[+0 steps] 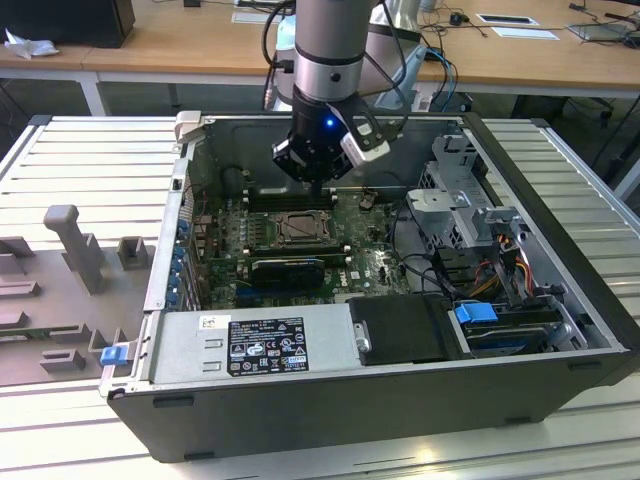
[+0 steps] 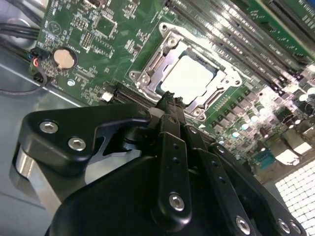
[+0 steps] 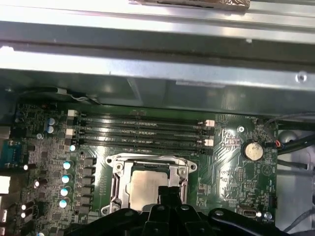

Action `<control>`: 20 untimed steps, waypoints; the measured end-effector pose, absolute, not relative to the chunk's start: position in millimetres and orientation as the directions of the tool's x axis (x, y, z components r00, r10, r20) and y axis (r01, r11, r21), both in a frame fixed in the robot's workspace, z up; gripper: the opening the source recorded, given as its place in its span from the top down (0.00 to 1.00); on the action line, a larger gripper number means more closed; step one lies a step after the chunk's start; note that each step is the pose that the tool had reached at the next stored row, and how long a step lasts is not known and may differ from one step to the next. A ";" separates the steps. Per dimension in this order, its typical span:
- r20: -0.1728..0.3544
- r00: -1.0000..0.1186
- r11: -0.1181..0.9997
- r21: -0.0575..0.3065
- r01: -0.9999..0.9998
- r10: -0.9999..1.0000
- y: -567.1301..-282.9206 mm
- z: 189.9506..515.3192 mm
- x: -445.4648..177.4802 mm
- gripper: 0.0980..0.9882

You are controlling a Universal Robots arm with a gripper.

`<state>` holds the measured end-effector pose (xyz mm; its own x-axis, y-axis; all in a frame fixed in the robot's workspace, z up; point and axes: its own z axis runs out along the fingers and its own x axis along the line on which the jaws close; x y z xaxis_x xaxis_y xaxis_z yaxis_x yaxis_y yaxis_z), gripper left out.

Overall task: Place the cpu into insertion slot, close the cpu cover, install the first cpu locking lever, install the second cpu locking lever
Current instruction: 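Install the second cpu locking lever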

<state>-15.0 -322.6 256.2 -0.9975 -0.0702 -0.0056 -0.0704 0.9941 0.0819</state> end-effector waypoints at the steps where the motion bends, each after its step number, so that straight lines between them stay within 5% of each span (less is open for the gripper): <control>1: -0.006 -0.998 0.994 0.082 -0.070 -0.070 -324.3 256.2 -15.0 0.99; 20: 0.008 -0.997 0.991 0.110 -0.077 -0.078 -366.9 243.8 -14.9 0.99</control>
<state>-14.9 -366.9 243.8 -0.9969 -0.0781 0.0077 -0.0768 0.9909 0.1104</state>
